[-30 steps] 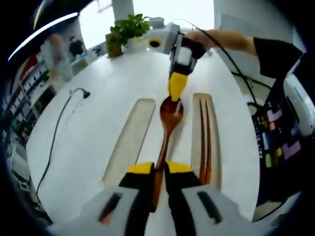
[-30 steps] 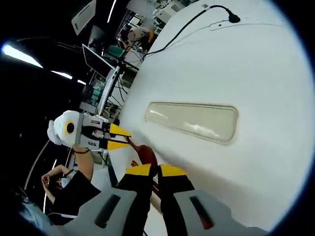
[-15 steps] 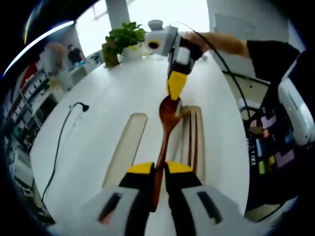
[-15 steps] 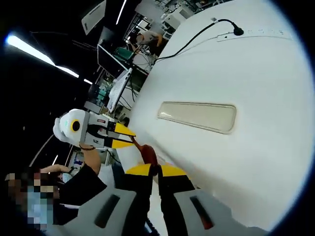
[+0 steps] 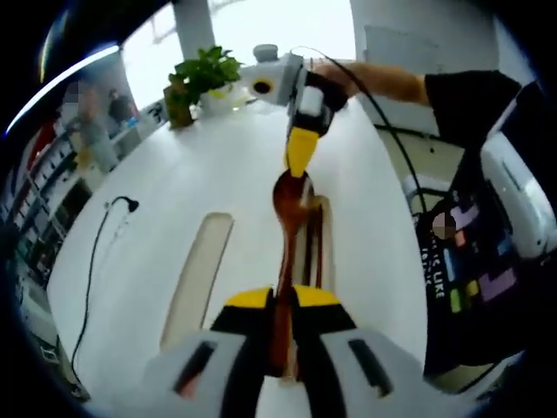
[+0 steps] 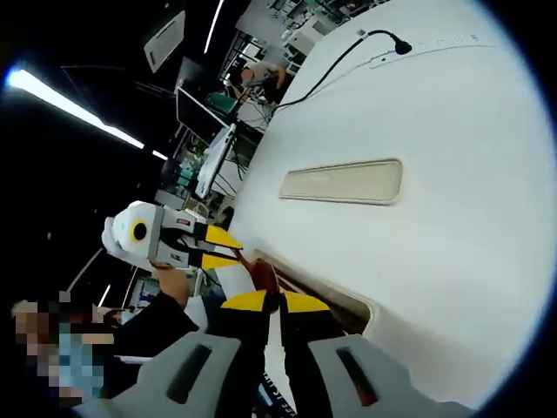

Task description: Arrange the utensils inside the cutlery case until each visible utensil rests in its matching compartment.

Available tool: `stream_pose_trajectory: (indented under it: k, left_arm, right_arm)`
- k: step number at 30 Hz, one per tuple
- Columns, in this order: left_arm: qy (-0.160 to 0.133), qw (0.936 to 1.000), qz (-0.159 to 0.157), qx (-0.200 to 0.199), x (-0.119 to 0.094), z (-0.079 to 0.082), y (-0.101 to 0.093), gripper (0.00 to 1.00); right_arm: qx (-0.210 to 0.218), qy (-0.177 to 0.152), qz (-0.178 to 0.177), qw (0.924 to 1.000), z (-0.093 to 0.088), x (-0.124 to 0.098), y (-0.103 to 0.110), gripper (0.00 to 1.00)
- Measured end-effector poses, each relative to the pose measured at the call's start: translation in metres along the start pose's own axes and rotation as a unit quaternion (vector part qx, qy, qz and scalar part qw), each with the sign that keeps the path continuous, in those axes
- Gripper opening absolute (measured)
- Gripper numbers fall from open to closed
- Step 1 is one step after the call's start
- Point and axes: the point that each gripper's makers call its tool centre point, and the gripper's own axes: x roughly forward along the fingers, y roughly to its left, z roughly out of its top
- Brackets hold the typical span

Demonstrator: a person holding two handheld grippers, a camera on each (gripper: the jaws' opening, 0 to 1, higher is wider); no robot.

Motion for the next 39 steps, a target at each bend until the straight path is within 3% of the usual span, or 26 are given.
stream_pose_trajectory:
  k: [11, 25, 28, 33, 39]
  left_arm:
    - [0.003, 0.9998, -0.021, -0.002, 0.020, -0.005, -0.011, 0.08]
    - [0.026, 0.9986, -0.041, -0.019, 0.047, -0.028, -0.016, 0.08]
    - [0.023, 0.9986, -0.039, -0.027, 0.048, -0.028, -0.017, 0.08]
    - [0.028, 0.9986, -0.037, -0.024, 0.049, -0.031, -0.019, 0.08]
    - [0.033, 0.9983, -0.040, -0.025, 0.052, -0.035, -0.022, 0.08]
  right_arm:
    - [0.013, -0.007, -0.005, 0.9999, -0.013, -0.001, -0.014, 0.03]
    - [0.008, 0.005, -0.024, 0.9997, -0.030, 0.014, -0.033, 0.03]
    - [-0.013, 0.014, -0.050, 0.9986, -0.026, 0.013, -0.046, 0.03]
    - [-0.033, 0.029, -0.061, 0.9971, -0.021, 0.012, -0.052, 0.03]
    - [-0.046, 0.024, -0.055, 0.9971, -0.015, 0.013, -0.055, 0.03]
